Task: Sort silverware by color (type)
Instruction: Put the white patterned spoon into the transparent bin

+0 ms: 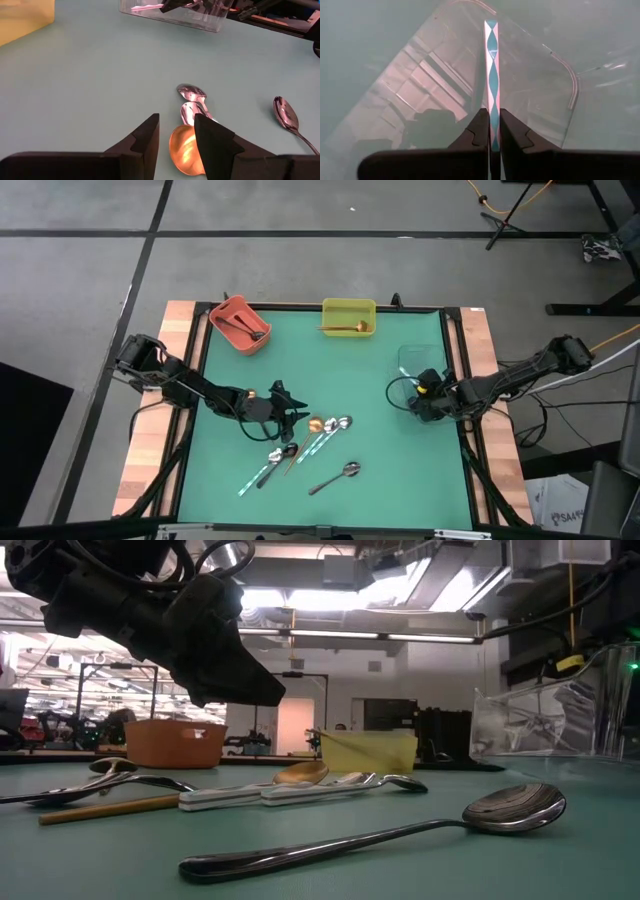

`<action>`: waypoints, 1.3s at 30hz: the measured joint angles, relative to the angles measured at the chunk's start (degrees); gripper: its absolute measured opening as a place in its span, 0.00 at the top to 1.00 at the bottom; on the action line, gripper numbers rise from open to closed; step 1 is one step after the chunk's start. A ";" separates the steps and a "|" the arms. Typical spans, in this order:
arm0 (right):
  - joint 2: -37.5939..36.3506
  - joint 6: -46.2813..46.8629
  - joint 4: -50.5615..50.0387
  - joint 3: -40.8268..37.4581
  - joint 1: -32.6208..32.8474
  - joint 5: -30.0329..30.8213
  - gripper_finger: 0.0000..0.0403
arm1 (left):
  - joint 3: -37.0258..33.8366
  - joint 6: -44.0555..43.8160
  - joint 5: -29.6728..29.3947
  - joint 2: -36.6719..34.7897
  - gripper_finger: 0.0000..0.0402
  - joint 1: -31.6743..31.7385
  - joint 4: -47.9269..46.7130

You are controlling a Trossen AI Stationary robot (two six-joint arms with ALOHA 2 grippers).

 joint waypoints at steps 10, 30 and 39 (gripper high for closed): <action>0.00 0.00 -0.02 0.00 -0.01 -0.47 0.93 | 0.00 0.00 0.00 -0.01 0.71 0.00 0.00; 0.00 0.13 0.14 0.00 0.00 -0.49 0.74 | 0.00 0.00 0.00 0.00 0.71 0.00 0.00; 0.00 -0.20 -0.04 0.13 -0.04 -2.84 0.74 | 0.00 0.00 0.02 0.00 0.71 0.00 0.00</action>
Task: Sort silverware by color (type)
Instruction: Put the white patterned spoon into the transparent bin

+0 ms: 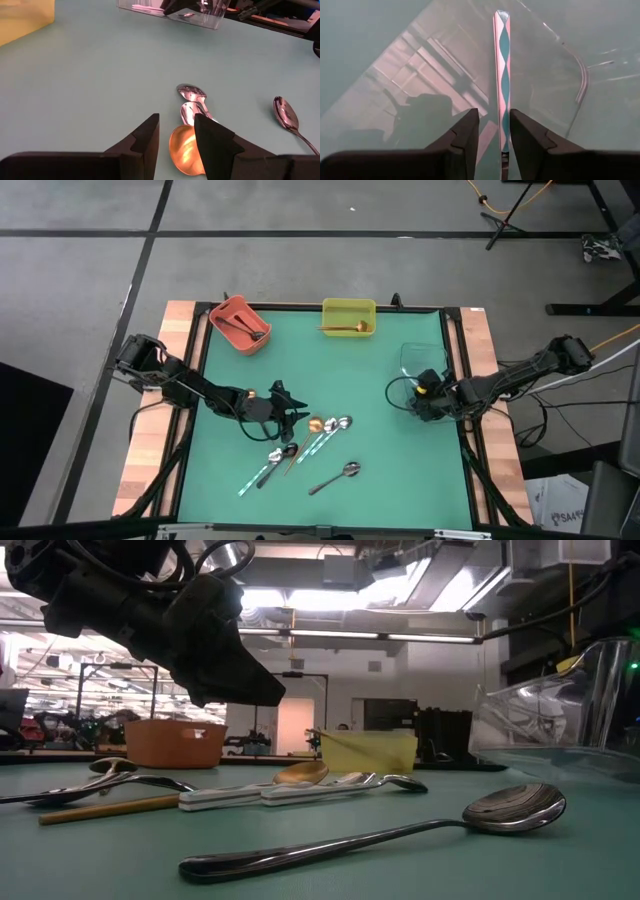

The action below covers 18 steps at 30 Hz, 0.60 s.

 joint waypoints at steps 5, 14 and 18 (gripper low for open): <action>0.02 -1.15 -1.54 1.63 0.00 -1.80 0.74 | -0.02 0.00 0.00 0.00 0.71 -0.01 0.02; 0.02 -4.50 -8.71 9.21 0.04 -0.69 0.74 | -0.02 -0.02 0.00 0.00 0.71 -0.02 0.04; 0.02 -6.09 -10.62 12.65 0.04 -0.56 0.74 | -0.02 0.00 0.00 0.00 0.71 -0.02 0.02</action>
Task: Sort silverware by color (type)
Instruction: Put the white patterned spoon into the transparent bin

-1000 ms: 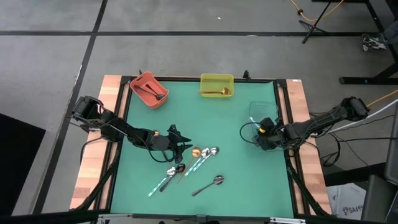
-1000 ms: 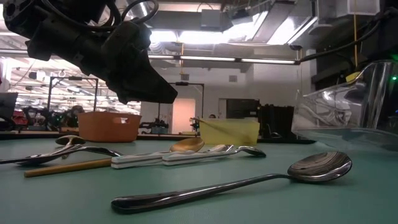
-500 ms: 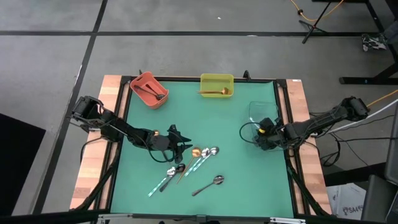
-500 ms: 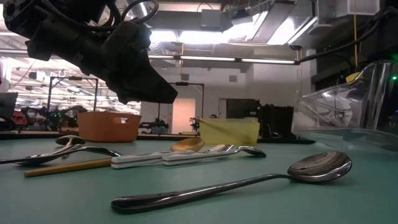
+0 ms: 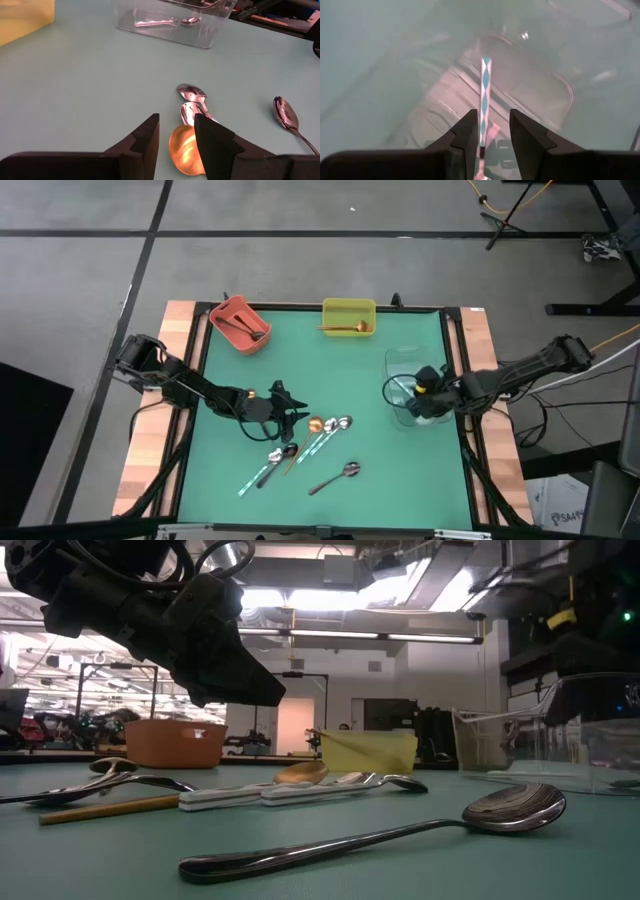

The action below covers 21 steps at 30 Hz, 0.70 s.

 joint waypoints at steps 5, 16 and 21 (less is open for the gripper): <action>0.00 -6.48 0.21 5.25 0.00 0.38 0.74 | 0.00 0.00 0.00 0.00 0.71 0.00 0.02; 0.00 -28.46 14.82 15.00 0.00 4.57 0.74 | 0.00 0.00 0.00 0.00 0.71 0.00 0.04; 0.70 -39.60 28.23 15.25 0.00 4.50 0.74 | -0.02 1.19 0.00 0.00 0.71 0.00 0.39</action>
